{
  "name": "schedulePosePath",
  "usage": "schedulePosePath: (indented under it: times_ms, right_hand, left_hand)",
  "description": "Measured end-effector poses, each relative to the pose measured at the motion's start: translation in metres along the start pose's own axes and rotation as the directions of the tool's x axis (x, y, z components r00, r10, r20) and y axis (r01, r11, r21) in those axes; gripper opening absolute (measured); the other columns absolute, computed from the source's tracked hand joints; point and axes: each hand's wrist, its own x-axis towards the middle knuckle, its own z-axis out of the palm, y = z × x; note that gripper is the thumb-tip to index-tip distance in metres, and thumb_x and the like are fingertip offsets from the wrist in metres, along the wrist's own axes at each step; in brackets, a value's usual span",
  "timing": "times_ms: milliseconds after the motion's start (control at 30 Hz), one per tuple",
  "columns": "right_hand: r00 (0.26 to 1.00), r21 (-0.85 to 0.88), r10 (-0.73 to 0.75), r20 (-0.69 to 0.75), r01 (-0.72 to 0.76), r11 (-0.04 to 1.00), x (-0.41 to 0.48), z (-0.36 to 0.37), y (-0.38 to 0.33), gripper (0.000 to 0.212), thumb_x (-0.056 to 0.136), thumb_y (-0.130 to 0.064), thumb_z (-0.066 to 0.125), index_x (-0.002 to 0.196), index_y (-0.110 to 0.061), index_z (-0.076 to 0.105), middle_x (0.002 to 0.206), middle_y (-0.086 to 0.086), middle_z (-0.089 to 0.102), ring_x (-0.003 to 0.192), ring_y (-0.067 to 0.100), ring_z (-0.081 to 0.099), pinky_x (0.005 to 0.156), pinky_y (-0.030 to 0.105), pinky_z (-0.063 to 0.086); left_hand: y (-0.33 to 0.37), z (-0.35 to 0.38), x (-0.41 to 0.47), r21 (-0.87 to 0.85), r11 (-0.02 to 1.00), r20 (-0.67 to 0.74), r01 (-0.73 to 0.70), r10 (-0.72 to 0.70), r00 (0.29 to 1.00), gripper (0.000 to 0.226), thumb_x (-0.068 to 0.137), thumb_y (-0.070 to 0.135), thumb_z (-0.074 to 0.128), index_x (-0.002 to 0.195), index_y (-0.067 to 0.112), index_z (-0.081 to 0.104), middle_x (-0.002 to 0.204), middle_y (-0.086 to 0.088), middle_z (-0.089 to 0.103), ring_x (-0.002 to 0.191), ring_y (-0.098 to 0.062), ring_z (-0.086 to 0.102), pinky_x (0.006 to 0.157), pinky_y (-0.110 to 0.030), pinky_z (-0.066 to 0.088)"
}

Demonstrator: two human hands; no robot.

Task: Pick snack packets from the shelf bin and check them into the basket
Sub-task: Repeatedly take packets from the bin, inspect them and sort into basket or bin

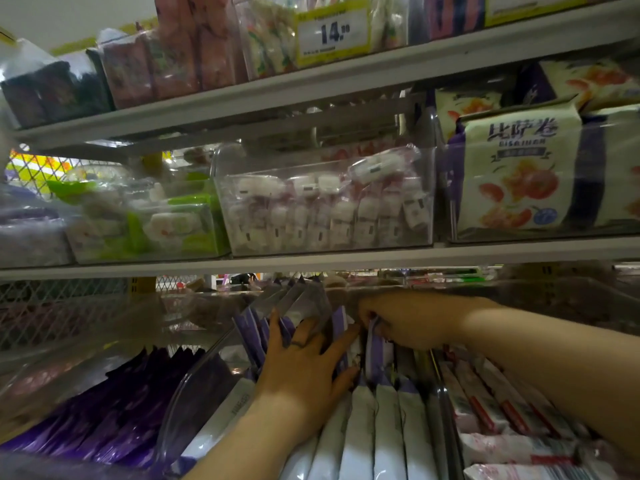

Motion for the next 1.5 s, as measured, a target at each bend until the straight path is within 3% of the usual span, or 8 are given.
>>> schedulePosePath:
  times_ms: [300,500,600,700,833,1100,1300,1500]
  right_hand:
    - [0.928,0.173,0.126,-0.35,-0.068,0.983,-0.035,0.009,-0.015,0.016,0.097,-0.021,0.046,0.111,-0.022,0.055,0.112,-0.004,0.048,0.1,0.017,0.049,0.081,0.028,0.039]
    - [0.821,0.296,0.099,-0.562,0.088,0.951,-0.069,-0.004,-0.052,0.009,0.096,-0.021,0.05,0.098,-0.03,0.054,0.097,-0.015,0.047,0.088,-0.001,0.048,0.077,0.012,0.04]
    - [0.772,0.36,0.055,-0.633,0.231,0.904,-0.084,-0.01,-0.087,0.014,0.095,-0.015,0.054,0.096,-0.029,0.053,0.096,-0.015,0.049,0.09,-0.004,0.05,0.076,0.005,0.038]
    - [0.727,0.411,-0.001,-0.687,0.39,0.824,-0.095,-0.006,-0.131,0.009,0.092,-0.009,0.054,0.097,-0.015,0.059,0.1,-0.007,0.053,0.09,0.004,0.053,0.077,0.012,0.044]
    - [0.754,0.491,-0.084,-0.651,0.503,0.711,-0.104,0.016,-0.187,0.014,0.083,-0.011,0.053,0.094,-0.007,0.06,0.112,0.001,0.054,0.105,0.003,0.051,0.09,0.015,0.041]
    - [0.951,0.942,0.075,-0.3,0.283,0.18,-0.106,0.098,-0.29,0.053,0.085,-0.047,0.066,0.132,-0.036,0.044,0.134,-0.023,0.053,0.104,0.003,0.065,0.086,0.022,0.053]
    - [0.992,0.953,0.027,0.122,-0.11,-0.283,-0.086,0.167,-0.358,0.046,0.075,-0.04,0.064,0.108,-0.009,0.068,0.104,0.016,0.073,0.1,0.034,0.068,0.09,0.049,0.054]
    - [0.977,0.911,-0.079,0.199,-0.214,-0.353,-0.074,0.225,-0.387,0.034,0.08,-0.033,0.064,0.1,-0.006,0.072,0.101,0.017,0.073,0.095,0.032,0.07,0.082,0.038,0.057]
  left_hand:
    - [0.004,-0.031,-0.005,0.012,1.0,0.077,-0.017,0.016,0.997,0.056,0.096,0.057,0.03,0.148,0.037,0.027,0.157,0.002,0.027,0.147,-0.018,0.013,0.111,-0.064,-0.012]
    - [0.0,-0.077,-0.039,-0.251,0.966,-0.076,0.07,-0.092,0.993,0.029,0.098,0.032,0.043,0.121,0.028,0.06,0.132,0.003,0.054,0.121,-0.021,0.051,0.109,-0.039,0.031]
    - [-0.009,-0.1,-0.069,-0.714,0.671,-0.032,0.199,-0.315,0.948,0.031,0.101,0.029,0.044,0.108,0.013,0.07,0.104,-0.003,0.069,0.096,-0.02,0.064,0.076,-0.026,0.045]
    - [-0.016,-0.116,-0.102,-0.932,0.061,0.296,0.358,-0.443,0.846,0.041,0.102,0.038,0.041,0.1,0.008,0.068,0.091,-0.01,0.069,0.079,-0.027,0.068,0.057,-0.024,0.049]
    - [-0.032,-0.118,-0.159,-0.883,-0.336,0.446,0.329,-0.376,0.812,0.038,0.096,0.041,0.049,0.114,0.013,0.067,0.107,-0.01,0.073,0.096,-0.029,0.067,0.087,-0.041,0.055]
    - [-0.066,-0.092,-0.309,-0.922,-0.083,0.366,0.379,-0.508,0.78,0.03,0.086,0.01,0.068,0.114,0.015,0.061,0.105,-0.005,0.075,0.094,-0.026,0.072,0.08,-0.043,0.058]
    - [-0.071,-0.055,-0.394,-0.808,0.03,0.496,0.588,-0.505,0.707,0.04,0.08,0.012,0.076,0.116,0.021,0.06,0.108,0.002,0.074,0.102,-0.017,0.07,0.09,-0.043,0.055]
    - [-0.077,-0.016,-0.426,-0.808,-0.09,0.491,0.582,-0.648,0.582,0.022,0.089,0.015,0.066,0.11,0.022,0.064,0.107,0.001,0.073,0.101,-0.017,0.069,0.091,-0.048,0.055]
